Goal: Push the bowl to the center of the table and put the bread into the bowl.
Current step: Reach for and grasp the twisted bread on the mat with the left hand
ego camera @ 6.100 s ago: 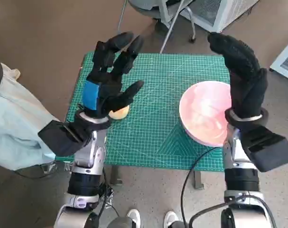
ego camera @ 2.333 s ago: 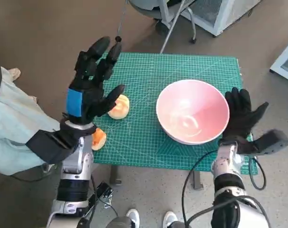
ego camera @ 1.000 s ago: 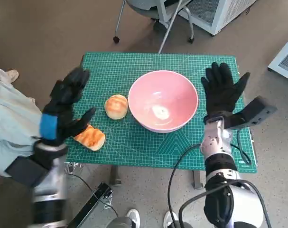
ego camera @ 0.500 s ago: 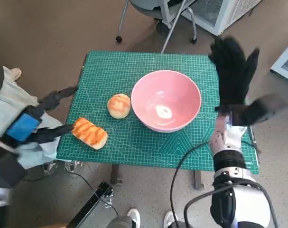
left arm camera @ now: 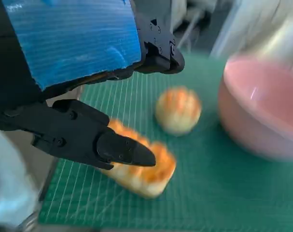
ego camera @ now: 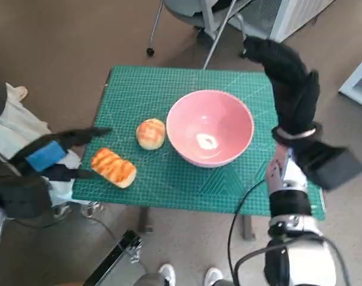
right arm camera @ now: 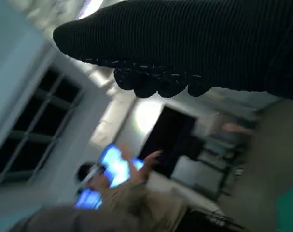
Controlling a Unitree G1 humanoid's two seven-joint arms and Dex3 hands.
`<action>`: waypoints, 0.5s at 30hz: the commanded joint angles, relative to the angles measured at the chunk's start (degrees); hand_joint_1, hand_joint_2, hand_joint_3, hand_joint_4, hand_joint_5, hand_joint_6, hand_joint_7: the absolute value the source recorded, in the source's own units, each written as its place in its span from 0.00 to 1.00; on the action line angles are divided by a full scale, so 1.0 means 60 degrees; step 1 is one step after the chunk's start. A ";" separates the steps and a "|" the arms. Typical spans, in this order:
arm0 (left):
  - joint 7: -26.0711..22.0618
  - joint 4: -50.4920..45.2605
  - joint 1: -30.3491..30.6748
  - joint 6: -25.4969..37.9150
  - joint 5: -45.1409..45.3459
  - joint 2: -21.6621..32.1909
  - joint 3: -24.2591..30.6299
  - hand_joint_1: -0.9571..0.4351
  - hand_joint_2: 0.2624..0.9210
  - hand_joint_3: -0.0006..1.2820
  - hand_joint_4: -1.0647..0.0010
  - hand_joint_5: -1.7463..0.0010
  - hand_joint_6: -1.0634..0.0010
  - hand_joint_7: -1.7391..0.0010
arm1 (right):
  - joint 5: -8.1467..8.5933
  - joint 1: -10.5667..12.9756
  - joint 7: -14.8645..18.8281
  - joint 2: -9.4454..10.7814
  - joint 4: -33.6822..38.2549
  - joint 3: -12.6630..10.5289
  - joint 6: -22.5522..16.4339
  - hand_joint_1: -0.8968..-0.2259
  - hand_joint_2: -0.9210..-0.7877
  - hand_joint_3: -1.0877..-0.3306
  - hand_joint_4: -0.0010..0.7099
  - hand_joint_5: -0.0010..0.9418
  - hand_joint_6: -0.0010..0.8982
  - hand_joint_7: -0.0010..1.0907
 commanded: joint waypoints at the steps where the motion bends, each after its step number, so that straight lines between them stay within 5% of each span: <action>1: -0.0038 0.0515 -0.0424 -0.0253 0.0391 0.0083 -0.0412 0.57 0.79 0.00 0.72 1.00 0.61 0.96 | 0.0089 0.0408 0.0110 0.0061 -0.0236 0.0181 0.0036 0.56 0.00 0.50 0.50 0.01 0.09 0.73; 15: 0.0371 0.2968 -0.2247 -0.1139 0.2602 -0.0421 -0.2454 0.55 0.78 0.00 0.74 1.00 0.61 0.98 | 0.0001 0.0777 -0.0129 0.0045 -0.0887 0.0514 0.0069 0.54 0.00 0.52 0.45 0.00 0.05 0.80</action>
